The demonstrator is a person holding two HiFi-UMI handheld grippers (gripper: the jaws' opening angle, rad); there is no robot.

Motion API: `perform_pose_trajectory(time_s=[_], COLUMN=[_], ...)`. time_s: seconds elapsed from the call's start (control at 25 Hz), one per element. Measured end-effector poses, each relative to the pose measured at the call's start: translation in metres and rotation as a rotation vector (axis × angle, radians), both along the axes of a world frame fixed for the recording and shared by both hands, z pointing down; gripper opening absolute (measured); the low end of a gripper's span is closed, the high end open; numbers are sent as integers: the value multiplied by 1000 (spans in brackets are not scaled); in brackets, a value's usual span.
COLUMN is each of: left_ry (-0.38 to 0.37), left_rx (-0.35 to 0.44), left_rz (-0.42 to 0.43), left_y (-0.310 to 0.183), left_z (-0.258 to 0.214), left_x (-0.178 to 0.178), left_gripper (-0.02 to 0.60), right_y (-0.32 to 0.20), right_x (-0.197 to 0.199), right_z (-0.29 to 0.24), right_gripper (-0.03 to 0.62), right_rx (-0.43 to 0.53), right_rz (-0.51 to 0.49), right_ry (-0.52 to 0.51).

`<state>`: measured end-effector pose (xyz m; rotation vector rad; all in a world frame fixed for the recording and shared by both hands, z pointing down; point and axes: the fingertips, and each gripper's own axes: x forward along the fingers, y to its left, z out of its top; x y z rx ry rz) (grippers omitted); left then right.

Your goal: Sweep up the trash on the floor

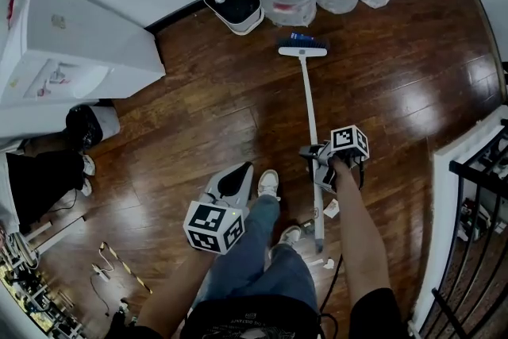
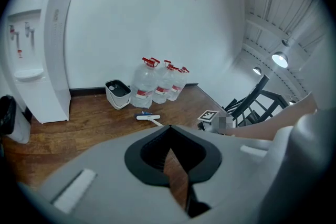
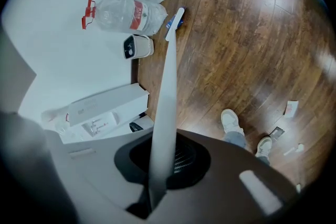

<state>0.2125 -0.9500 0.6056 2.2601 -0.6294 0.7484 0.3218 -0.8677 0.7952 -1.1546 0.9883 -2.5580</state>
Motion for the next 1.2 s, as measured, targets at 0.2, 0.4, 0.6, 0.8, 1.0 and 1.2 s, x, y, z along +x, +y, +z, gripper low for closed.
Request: perform_pose_trajectory(time_s=[0.2, 0.4, 0.6, 0.8, 1.0, 1.2], left_ry=[20, 33, 49, 54, 51, 36], left_rx=[6, 16, 25, 40, 62, 64], left_rz=[25, 55, 87, 117, 130, 137], left_y=[30, 75, 135, 194, 252, 309], left_z=[-11, -19, -29, -38, -45, -52], left_x=[11, 20, 27, 24, 13, -3], left_gripper=[5, 5, 5, 5, 5, 5], right_y=[53, 119, 198, 269, 338, 406], right_x=[-9, -25, -42, -62, -83, -100], right_z=[-13, -27, -37, -44, -49, -55], right_gripper=[0, 0, 0, 0, 0, 0], right_rx=[-27, -58, -86, -101, -118, -142], right_rz=[-26, -45, -63, -60, -68, -85], right_ry=[9, 6, 2, -4, -6, 0])
